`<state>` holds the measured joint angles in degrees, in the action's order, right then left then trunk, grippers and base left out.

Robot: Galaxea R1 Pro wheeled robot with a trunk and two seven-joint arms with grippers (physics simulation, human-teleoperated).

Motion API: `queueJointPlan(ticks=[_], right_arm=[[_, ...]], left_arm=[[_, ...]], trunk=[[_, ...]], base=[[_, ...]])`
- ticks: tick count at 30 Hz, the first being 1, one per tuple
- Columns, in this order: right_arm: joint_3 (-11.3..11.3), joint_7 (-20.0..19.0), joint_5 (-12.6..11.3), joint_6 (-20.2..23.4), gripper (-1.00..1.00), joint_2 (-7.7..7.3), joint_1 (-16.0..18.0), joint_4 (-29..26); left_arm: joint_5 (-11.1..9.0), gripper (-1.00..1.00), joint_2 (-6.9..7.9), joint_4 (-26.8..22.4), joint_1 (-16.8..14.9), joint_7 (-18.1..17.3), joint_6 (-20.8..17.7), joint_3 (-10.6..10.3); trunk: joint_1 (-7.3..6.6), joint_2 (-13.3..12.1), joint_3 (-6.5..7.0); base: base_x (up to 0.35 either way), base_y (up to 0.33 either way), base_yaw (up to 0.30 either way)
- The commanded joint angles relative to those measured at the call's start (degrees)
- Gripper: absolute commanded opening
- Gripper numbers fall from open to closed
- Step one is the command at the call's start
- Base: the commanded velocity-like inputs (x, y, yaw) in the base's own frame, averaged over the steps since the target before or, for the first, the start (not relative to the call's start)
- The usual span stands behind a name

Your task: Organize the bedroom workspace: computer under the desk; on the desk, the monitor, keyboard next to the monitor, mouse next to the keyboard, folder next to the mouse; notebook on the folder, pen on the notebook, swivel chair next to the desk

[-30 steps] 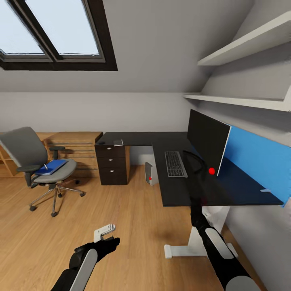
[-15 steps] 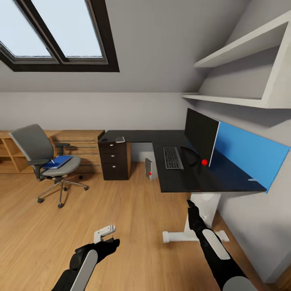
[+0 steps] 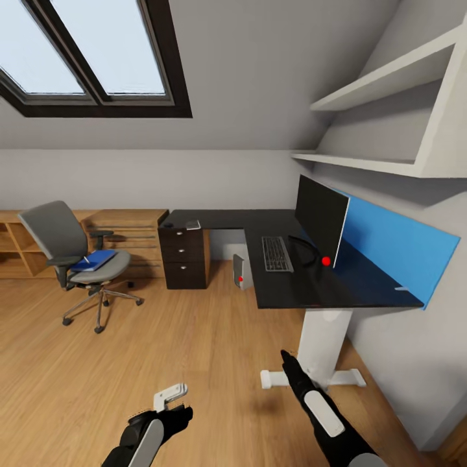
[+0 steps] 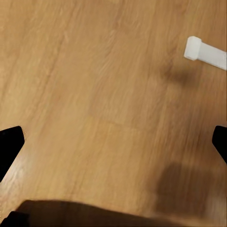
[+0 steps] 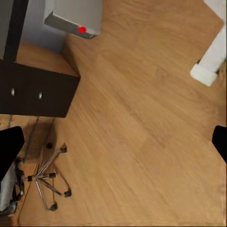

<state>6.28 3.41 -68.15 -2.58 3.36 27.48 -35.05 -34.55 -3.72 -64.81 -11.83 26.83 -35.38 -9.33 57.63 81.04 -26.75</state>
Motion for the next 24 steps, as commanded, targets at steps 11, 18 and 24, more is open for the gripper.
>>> queueJointPlan(ticks=[11,18,24], right_arm=[[6.93,0.36,18.13,-9.56,1.00,1.41,0.03,16.63],[7.78,0.60,31.16,-23.07,1.00,1.99,0.03,30.67],[7.83,0.42,35.46,-26.85,1.00,2.13,-1.17,34.98]], left_arm=[[0.98,1.00,0.40,12.42,-0.04,0.37,13.33,-3.36],[4.20,1.00,0.58,21.97,-0.04,0.07,21.52,-3.70],[7.34,1.00,0.85,26.66,-0.04,-2.05,27.13,-3.77]], trunk=[[-2.42,-4.39,1.92],[-3.96,-7.20,3.18],[-5.28,-9.60,4.25]], base=[[-0.001,0.000,0.000],[0.000,0.000,0.000],[0.000,0.000,0.000]])
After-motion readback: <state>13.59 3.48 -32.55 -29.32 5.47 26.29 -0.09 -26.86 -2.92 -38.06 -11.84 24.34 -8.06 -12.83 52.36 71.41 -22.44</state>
